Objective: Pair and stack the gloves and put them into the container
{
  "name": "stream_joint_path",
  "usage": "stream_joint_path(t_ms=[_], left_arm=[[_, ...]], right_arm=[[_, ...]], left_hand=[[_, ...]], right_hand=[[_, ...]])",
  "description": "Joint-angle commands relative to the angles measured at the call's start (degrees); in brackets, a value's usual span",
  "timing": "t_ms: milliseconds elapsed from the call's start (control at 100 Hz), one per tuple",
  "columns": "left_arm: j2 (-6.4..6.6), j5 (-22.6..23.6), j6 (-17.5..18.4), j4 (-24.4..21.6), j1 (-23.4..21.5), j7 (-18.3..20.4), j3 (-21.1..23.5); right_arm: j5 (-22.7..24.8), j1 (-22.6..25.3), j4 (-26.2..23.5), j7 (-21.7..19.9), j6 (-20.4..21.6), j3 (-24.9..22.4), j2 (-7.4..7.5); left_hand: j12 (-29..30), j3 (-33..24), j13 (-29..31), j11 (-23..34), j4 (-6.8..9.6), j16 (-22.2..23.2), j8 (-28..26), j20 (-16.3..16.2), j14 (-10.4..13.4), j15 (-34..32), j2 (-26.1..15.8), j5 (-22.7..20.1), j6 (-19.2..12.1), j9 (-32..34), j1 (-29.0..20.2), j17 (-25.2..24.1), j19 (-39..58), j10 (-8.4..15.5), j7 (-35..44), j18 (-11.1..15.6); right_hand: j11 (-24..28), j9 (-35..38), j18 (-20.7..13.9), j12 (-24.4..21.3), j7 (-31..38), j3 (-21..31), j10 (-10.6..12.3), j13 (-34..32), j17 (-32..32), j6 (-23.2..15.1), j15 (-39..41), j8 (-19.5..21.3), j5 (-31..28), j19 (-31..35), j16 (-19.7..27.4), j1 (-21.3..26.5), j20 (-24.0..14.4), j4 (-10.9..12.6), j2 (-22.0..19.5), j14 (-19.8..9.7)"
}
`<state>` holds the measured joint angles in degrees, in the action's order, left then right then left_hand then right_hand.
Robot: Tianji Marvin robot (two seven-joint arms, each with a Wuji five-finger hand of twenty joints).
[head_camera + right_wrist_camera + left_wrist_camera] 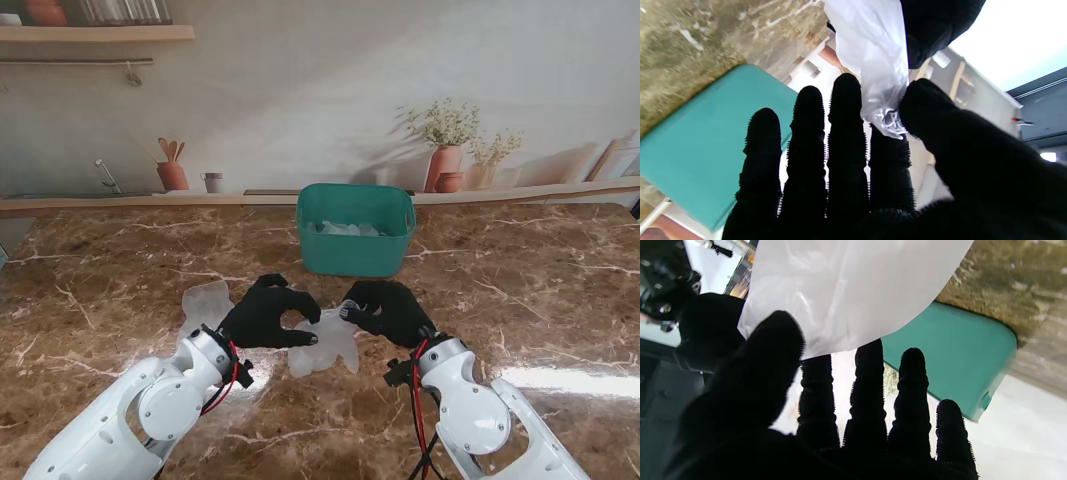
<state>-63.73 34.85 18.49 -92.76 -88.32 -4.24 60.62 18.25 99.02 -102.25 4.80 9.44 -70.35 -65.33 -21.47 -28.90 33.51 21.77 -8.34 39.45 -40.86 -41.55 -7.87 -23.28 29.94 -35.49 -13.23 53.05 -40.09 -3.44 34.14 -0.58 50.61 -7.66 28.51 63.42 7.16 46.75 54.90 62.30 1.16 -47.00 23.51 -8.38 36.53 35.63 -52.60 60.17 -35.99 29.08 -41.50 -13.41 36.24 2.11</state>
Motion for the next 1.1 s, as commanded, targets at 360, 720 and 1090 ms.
stream_joint_path(t_ms=[360,720,1090], left_arm=[[0.63,-21.11,-3.41,-1.36,-2.59,12.25,5.73],[1.18,-26.77,-1.08,2.77,2.67,17.44,0.51],[0.04,-31.28,2.80,3.28,2.10,14.31,-1.21]], right_arm=[[15.37,0.75,1.84,7.52,18.12,-2.24,0.26],[18.00,0.89,0.94,8.64,21.60,-1.16,0.39],[19.20,0.73,2.38,9.23,20.52,-1.03,0.47]], left_hand=[[1.69,6.16,-17.65,-6.71,4.32,-5.61,28.66,-3.33,1.35,10.97,-7.05,7.09,17.15,-21.31,6.10,-1.95,-22.76,-2.50,-36.07,1.80],[1.96,2.80,-21.53,-7.30,3.11,-6.33,30.25,6.11,2.20,12.66,-1.91,5.78,15.05,-24.92,6.16,-0.50,-27.17,-2.48,-37.38,2.93],[-0.68,2.53,-18.52,-4.71,-0.52,-3.96,19.87,5.15,3.11,10.04,-2.26,-14.59,-3.43,-17.72,-10.21,-0.88,-24.67,-0.04,-0.24,4.36]], right_hand=[[1.99,1.24,-0.35,4.19,-0.50,7.97,4.28,-2.93,3.08,-7.71,2.62,6.40,-1.02,1.57,-2.64,4.75,-1.32,-2.15,4.36,-4.30],[2.15,1.78,-0.32,5.42,-1.43,10.30,5.75,-4.08,4.57,-10.14,1.87,9.97,-2.13,1.18,-6.03,8.98,-0.21,-2.86,5.06,-4.05],[2.04,1.98,-0.41,5.53,-3.15,9.76,5.94,-4.19,4.36,-10.11,0.84,10.48,-2.93,1.07,-6.94,10.07,0.11,-2.99,4.39,-3.95]])
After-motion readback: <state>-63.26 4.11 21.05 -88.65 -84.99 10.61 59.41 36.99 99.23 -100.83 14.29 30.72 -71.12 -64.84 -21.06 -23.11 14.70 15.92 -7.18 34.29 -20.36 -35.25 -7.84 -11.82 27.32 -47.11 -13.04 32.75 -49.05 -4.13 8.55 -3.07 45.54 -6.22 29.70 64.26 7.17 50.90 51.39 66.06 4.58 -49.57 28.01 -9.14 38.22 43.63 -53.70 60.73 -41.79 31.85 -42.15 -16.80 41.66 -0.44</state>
